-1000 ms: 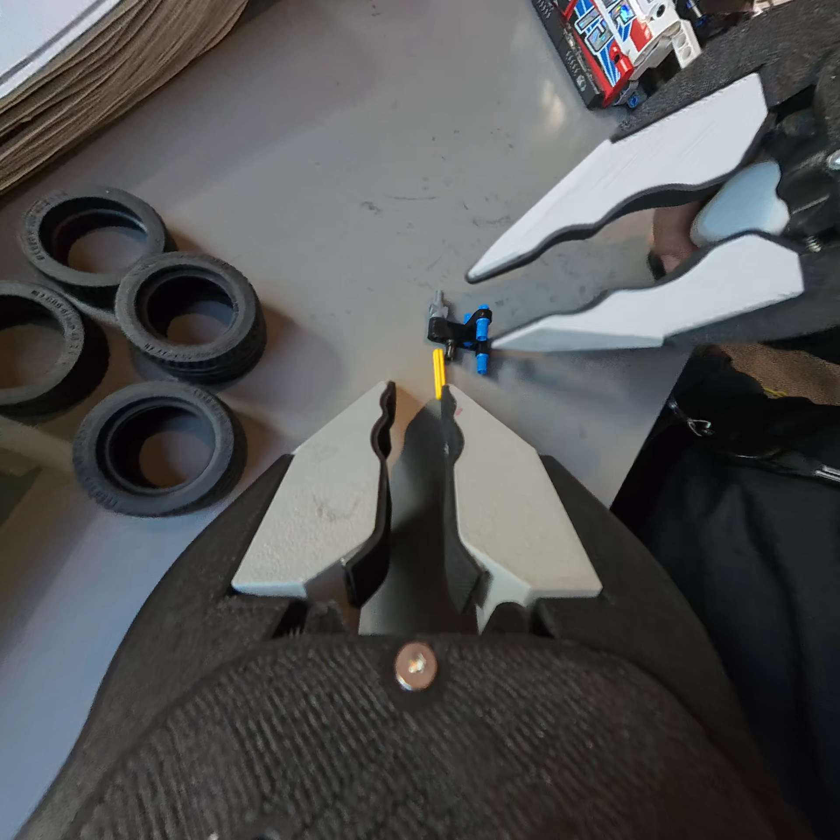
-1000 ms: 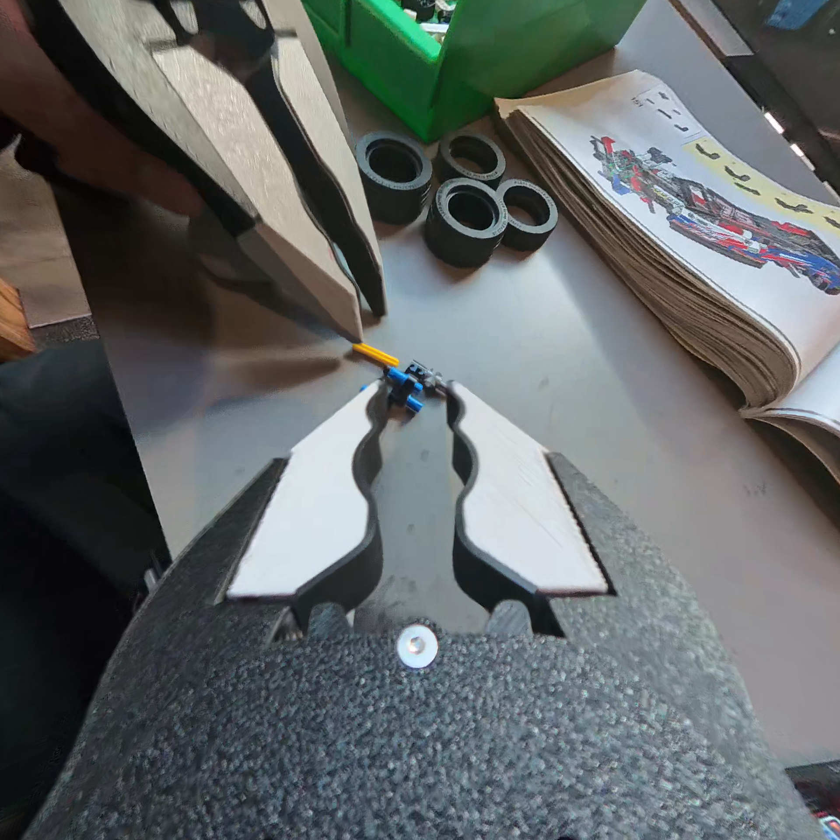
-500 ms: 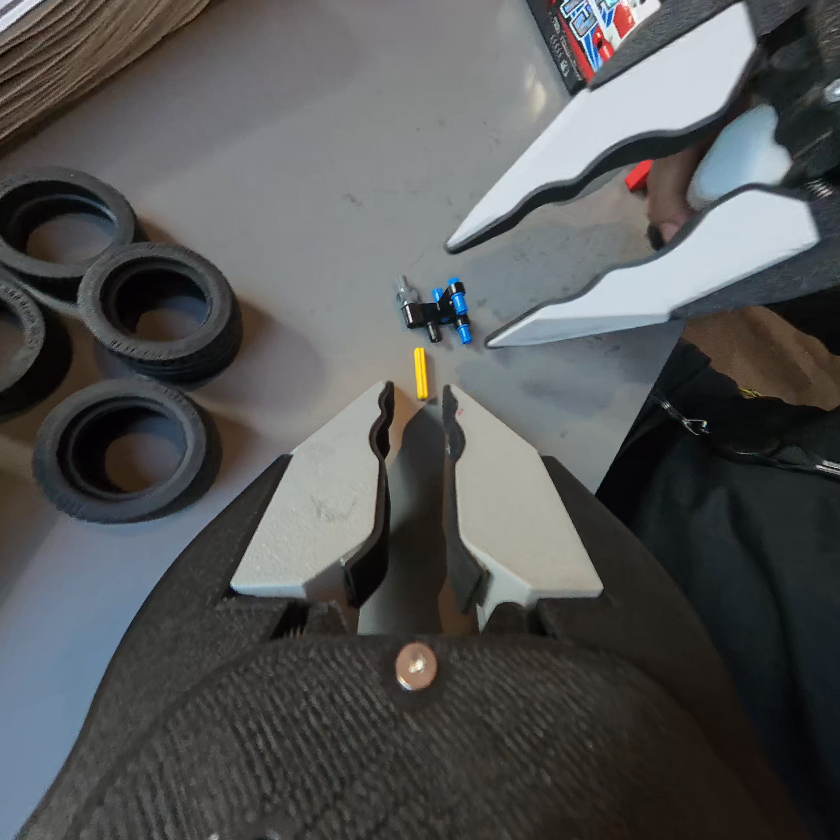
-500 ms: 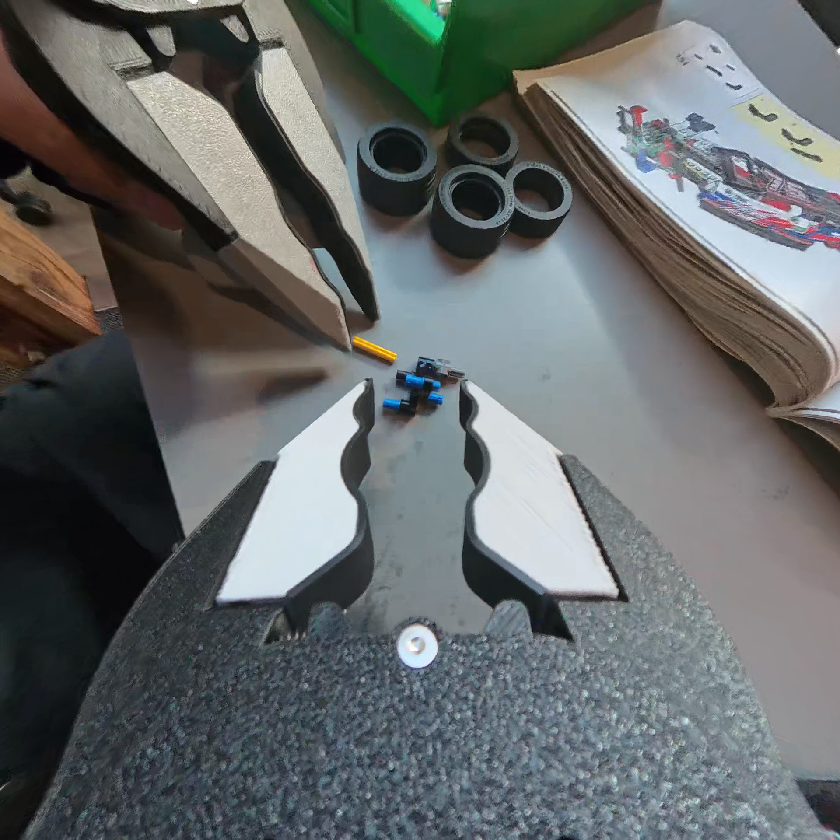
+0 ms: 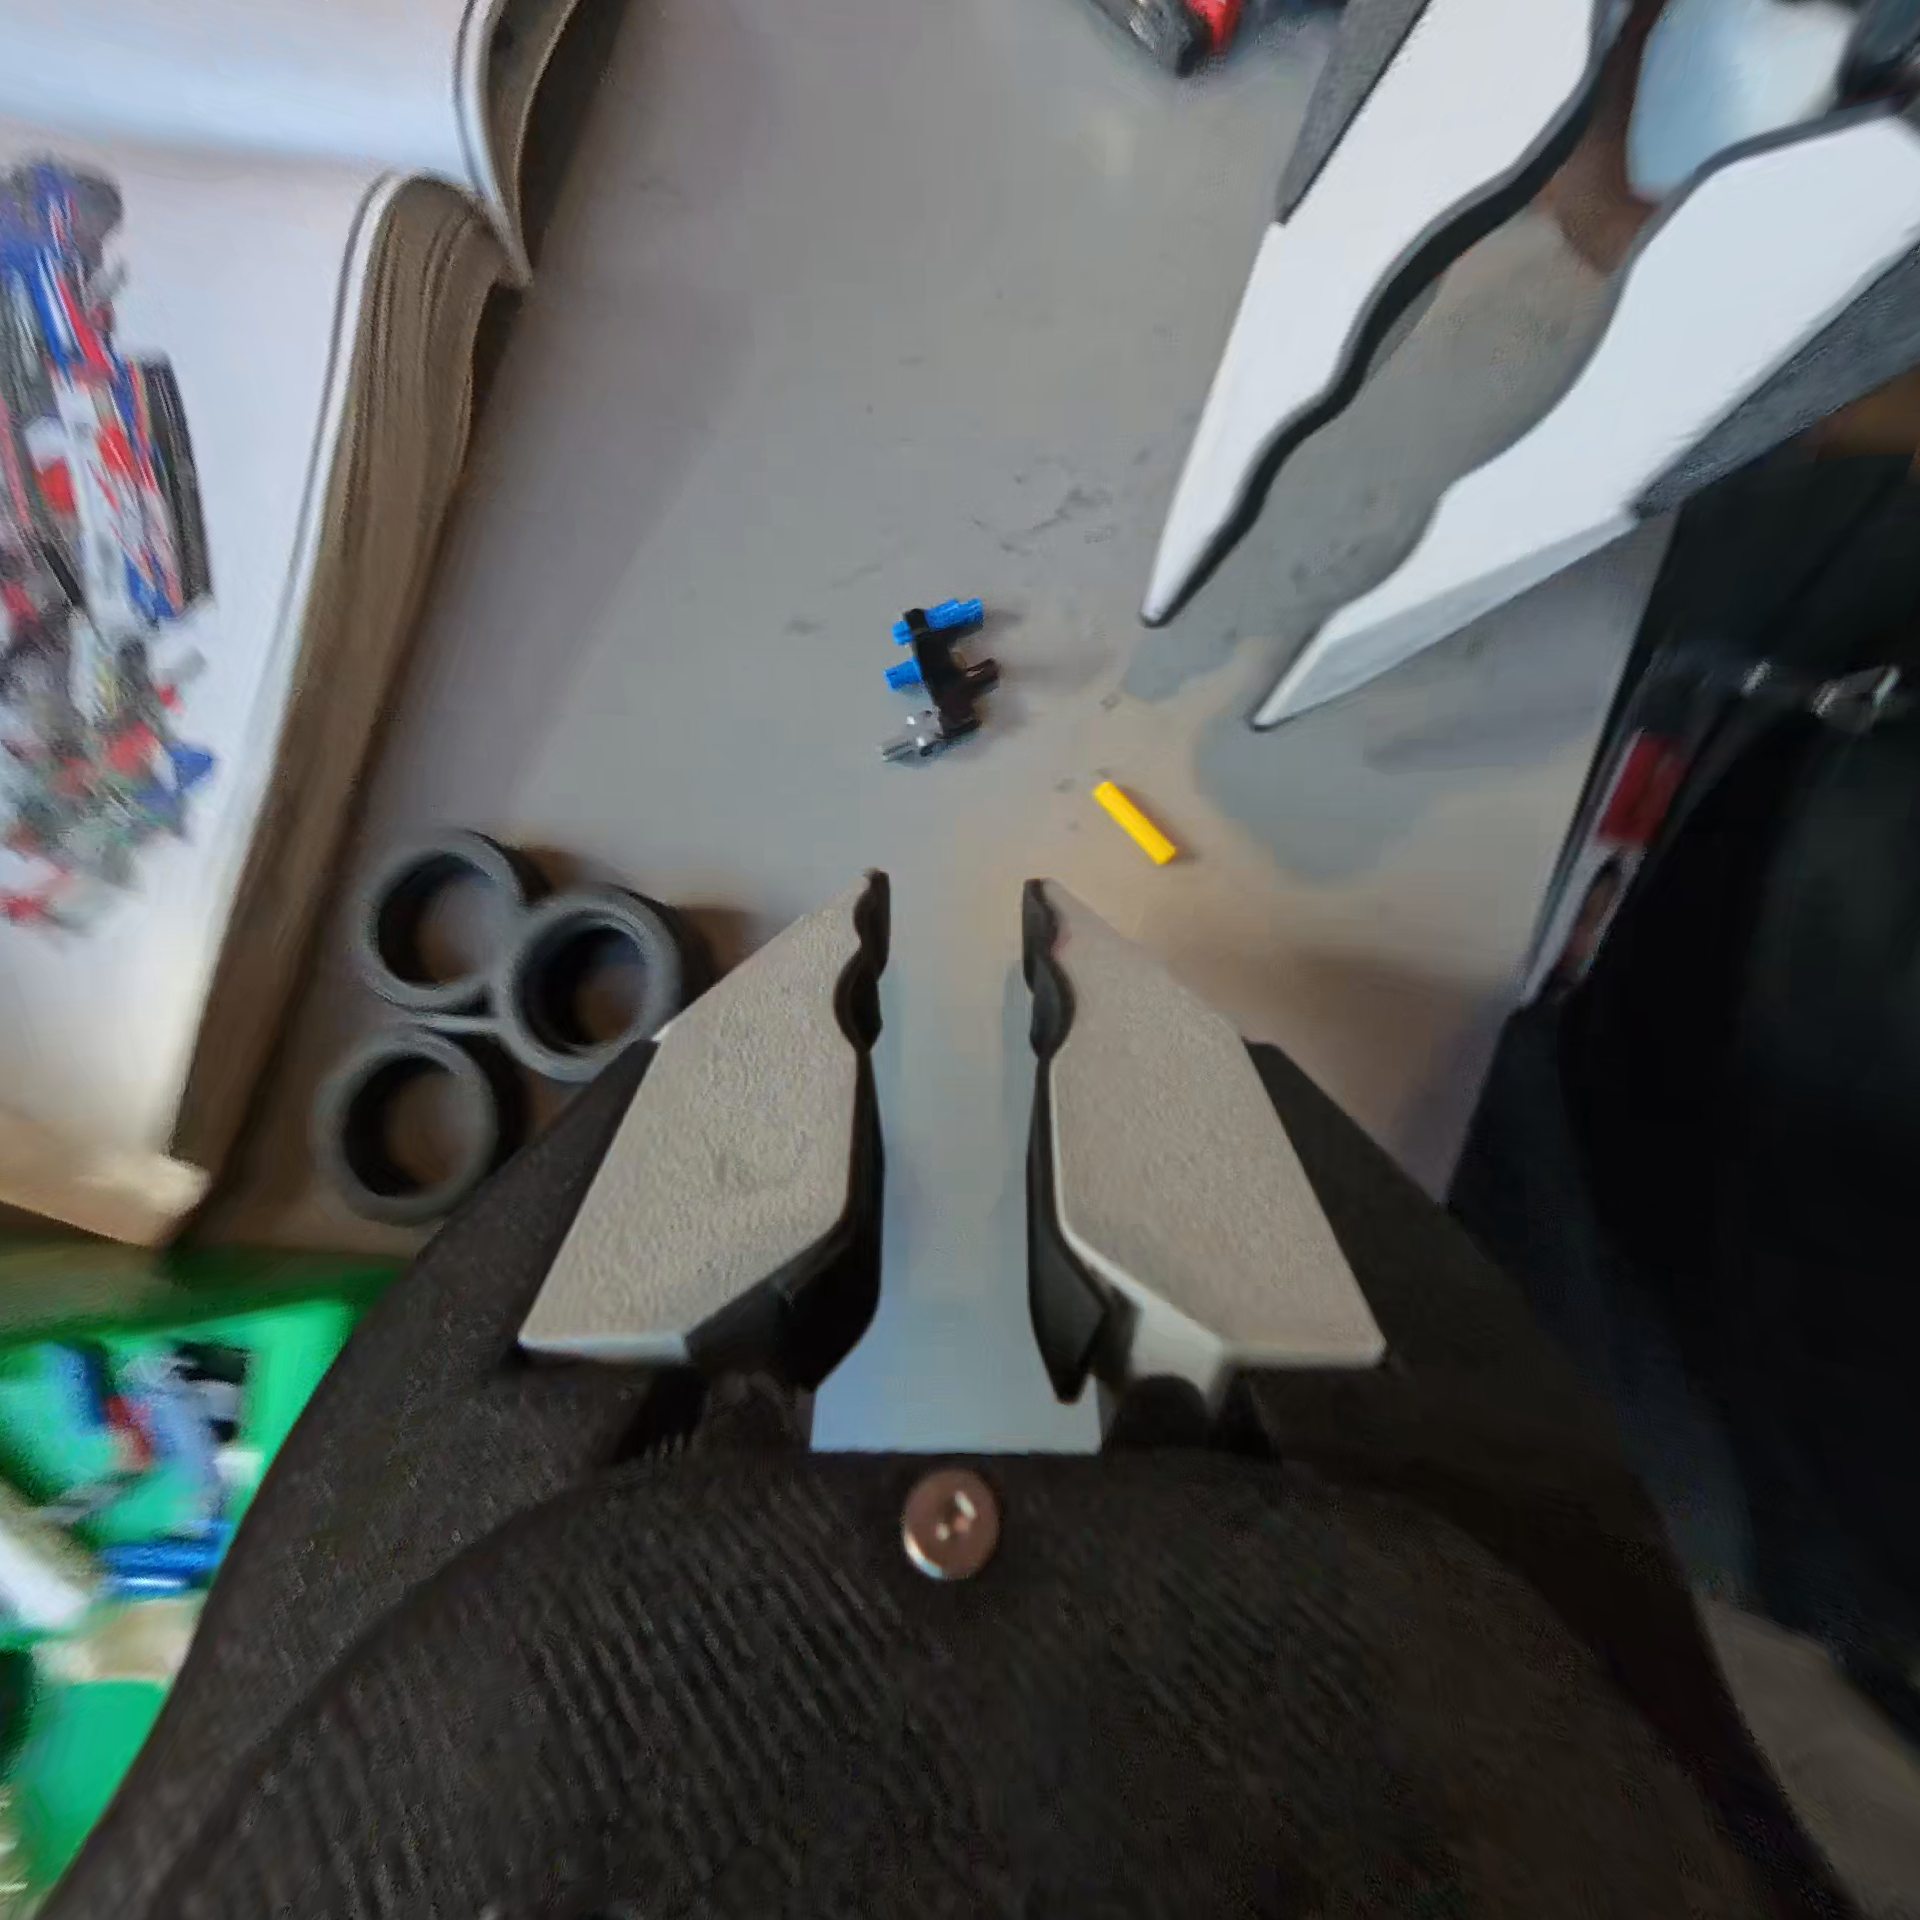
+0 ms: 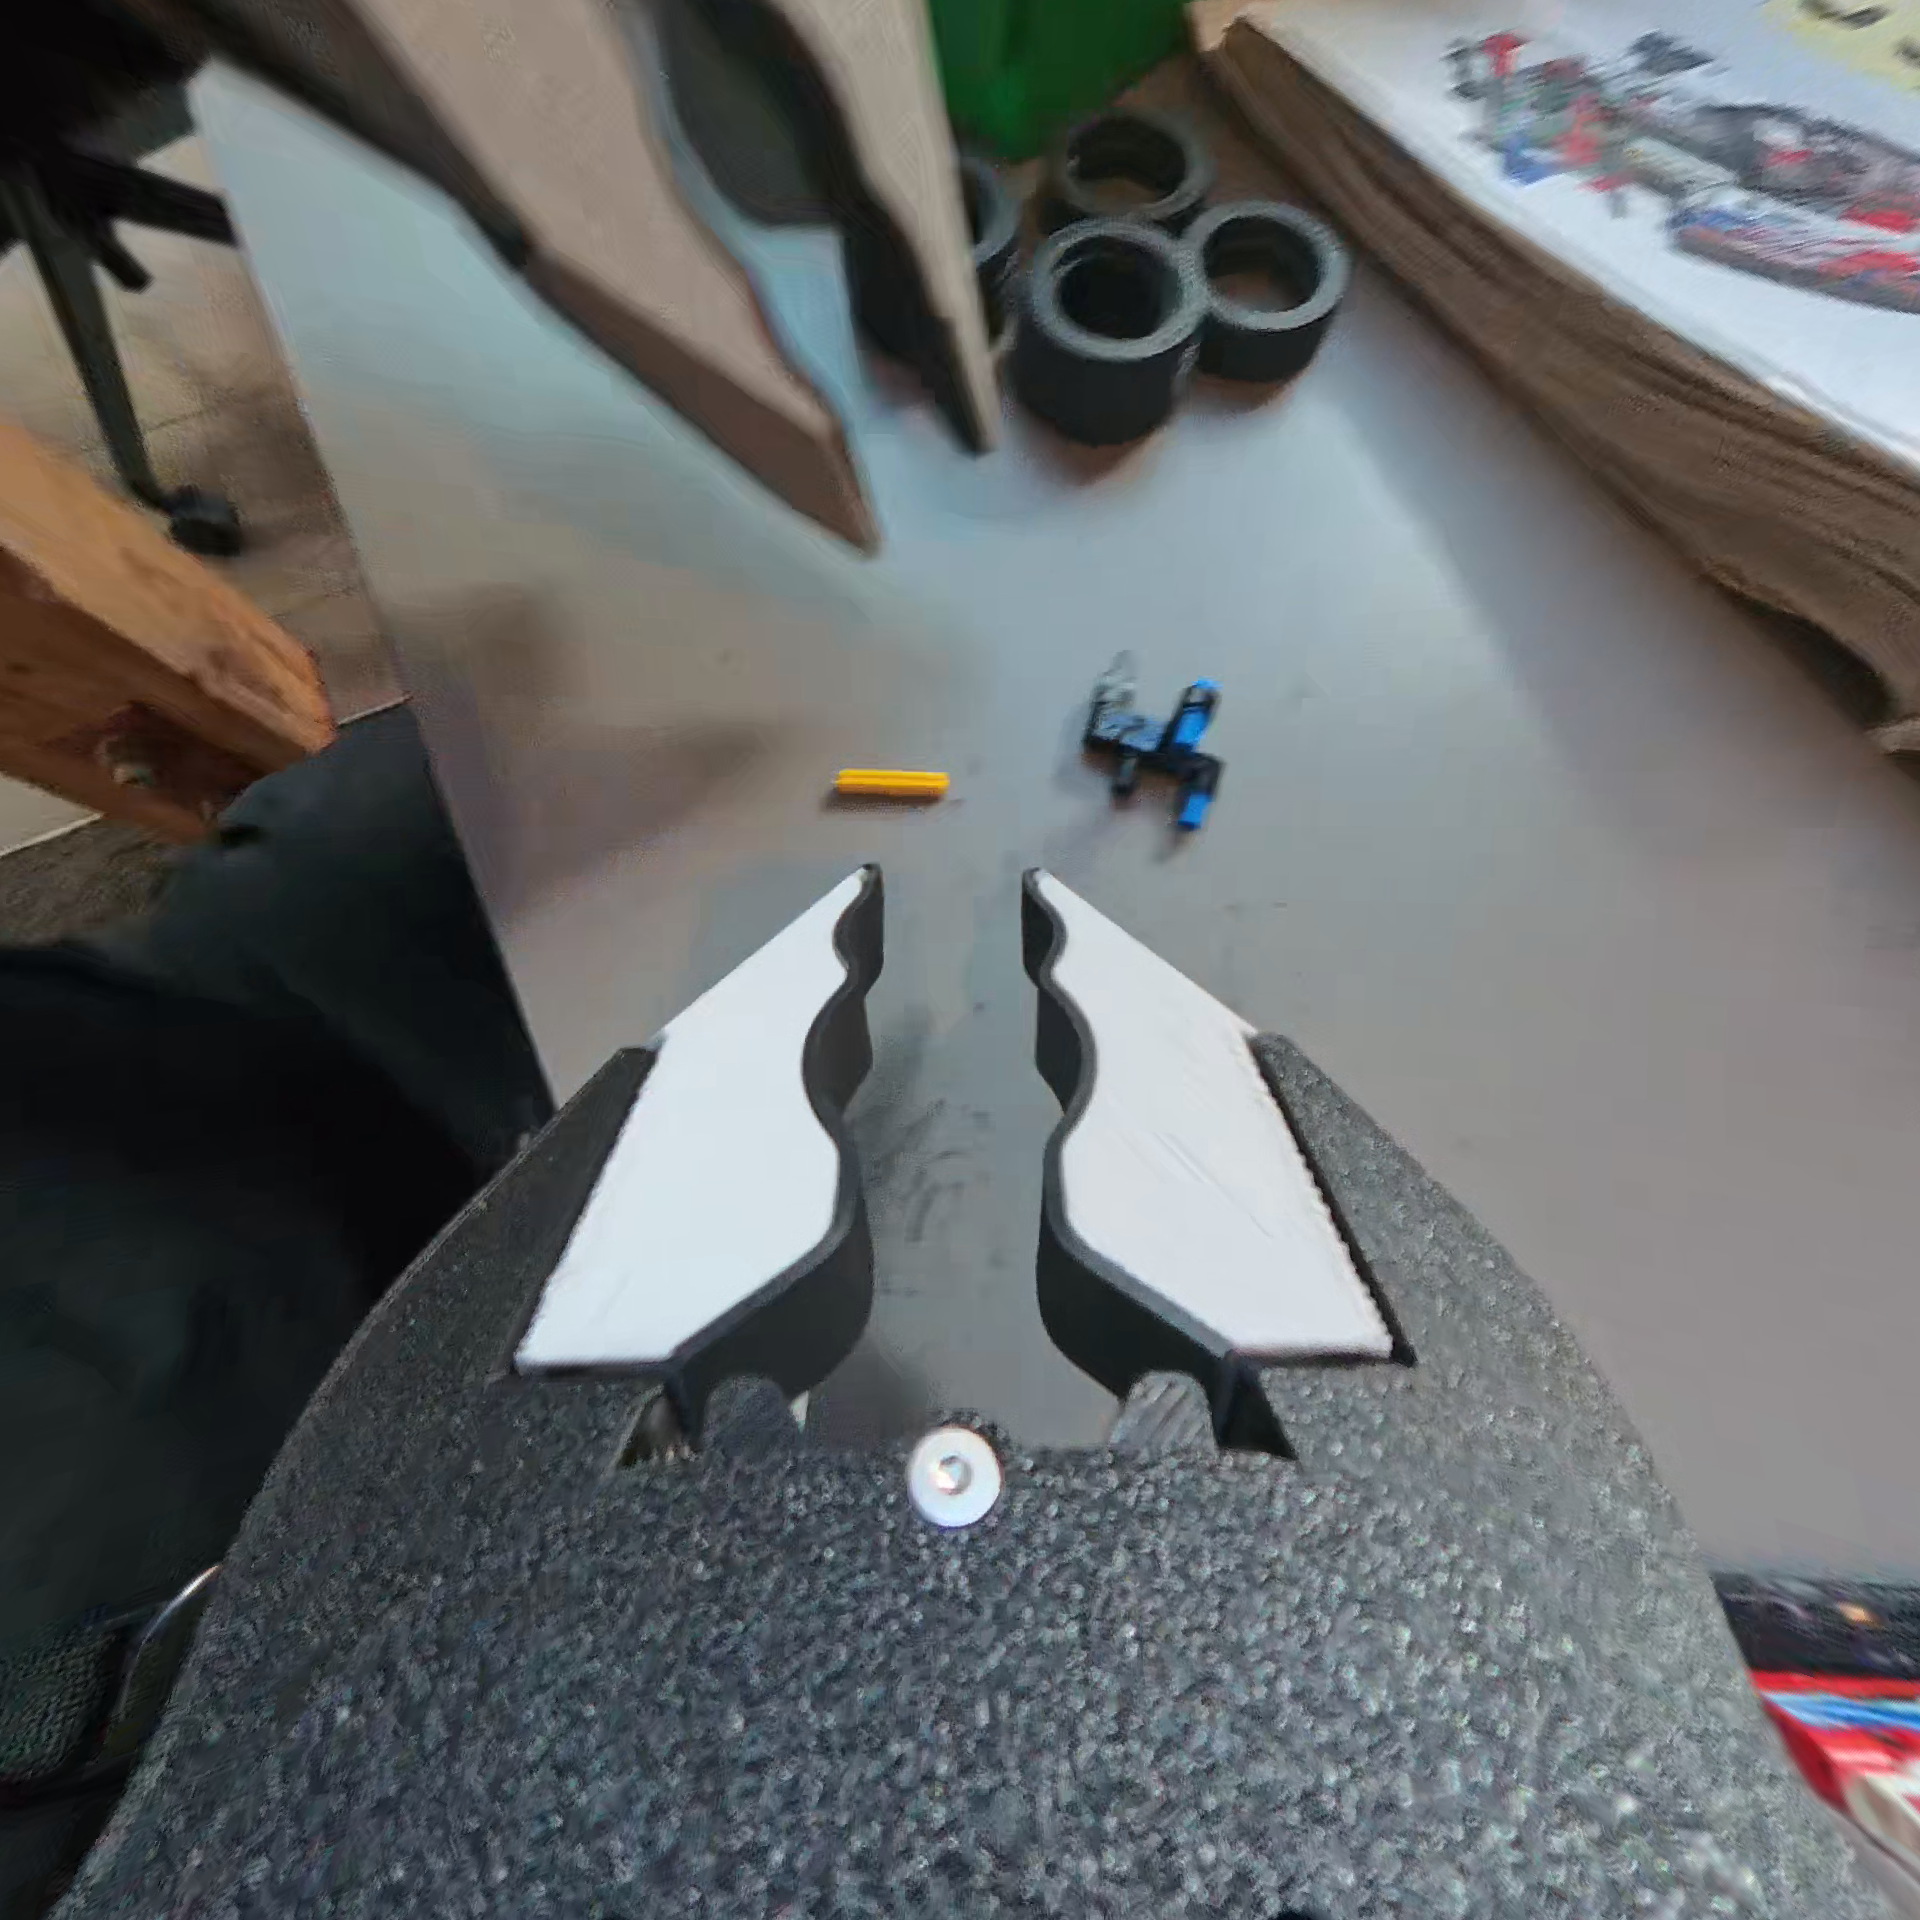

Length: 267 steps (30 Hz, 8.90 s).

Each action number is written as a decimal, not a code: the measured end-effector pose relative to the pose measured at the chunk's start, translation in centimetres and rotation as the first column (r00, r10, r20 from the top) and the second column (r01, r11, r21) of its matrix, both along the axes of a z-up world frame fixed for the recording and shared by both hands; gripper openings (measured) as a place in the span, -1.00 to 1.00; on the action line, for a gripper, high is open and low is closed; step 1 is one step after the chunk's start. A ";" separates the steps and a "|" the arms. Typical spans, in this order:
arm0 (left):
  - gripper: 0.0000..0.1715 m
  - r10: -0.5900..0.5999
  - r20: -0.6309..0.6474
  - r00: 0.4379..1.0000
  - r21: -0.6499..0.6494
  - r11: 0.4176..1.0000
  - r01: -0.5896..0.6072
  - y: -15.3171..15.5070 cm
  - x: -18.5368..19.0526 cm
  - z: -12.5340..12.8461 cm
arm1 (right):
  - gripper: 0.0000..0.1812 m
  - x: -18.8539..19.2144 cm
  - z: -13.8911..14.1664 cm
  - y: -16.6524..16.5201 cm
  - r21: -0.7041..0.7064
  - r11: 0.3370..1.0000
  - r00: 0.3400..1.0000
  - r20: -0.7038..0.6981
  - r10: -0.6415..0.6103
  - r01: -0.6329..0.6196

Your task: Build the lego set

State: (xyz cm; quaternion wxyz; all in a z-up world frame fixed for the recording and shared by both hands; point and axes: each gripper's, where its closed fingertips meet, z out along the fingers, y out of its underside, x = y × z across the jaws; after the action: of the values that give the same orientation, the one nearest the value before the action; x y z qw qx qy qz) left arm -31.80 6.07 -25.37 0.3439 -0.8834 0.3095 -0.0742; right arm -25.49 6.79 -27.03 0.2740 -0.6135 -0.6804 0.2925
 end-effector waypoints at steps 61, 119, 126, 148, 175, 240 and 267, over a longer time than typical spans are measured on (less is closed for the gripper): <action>-0.59 -0.388 -0.009 0.921 -0.165 0.909 0.382 2.7 2.2 -3.6 | -0.69 -0.7 -0.6 -2.1 0.195 0.849 0.870 0.128 0.475 -0.492; -0.52 -0.424 0.031 0.905 -0.118 0.898 0.425 0.9 2.2 -3.6 | -0.87 -0.9 -1.9 -1.7 0.006 0.987 0.987 0.034 0.159 -0.159; -0.54 -0.462 0.002 0.887 -0.071 0.885 0.461 1.1 2.5 -3.4 | -0.97 -0.9 -1.8 -1.9 0.074 0.968 0.971 0.037 0.238 -0.240; -0.99 -0.538 -0.118 0.834 0.193 0.812 0.551 1.6 5.1 -0.4 | -0.94 -1.2 2.7 0.7 -0.049 0.981 0.976 -0.124 0.180 -0.187; -0.97 -0.505 0.005 0.863 0.144 0.855 0.499 1.6 5.1 -0.4 | -0.96 -1.2 2.1 1.0 0.253 0.939 0.966 -0.057 0.254 -0.232; -0.65 -0.482 0.106 0.870 0.033 0.876 0.481 -1.4 3.0 -3.4 | -0.97 -2.4 -1.7 -2.6 0.023 0.951 0.951 0.004 0.308 -0.308; -0.66 -0.405 0.094 0.909 0.047 0.914 0.402 -1.1 3.3 -3.4 | -0.97 -3.0 -1.8 -2.7 0.072 0.951 0.953 0.006 0.302 -0.302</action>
State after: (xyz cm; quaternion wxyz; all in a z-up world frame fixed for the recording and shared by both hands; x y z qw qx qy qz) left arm -28.53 4.93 -28.77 0.3483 -0.7908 0.4683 -0.1845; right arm -28.47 4.04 -28.82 0.2498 -0.4911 -0.7757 0.3079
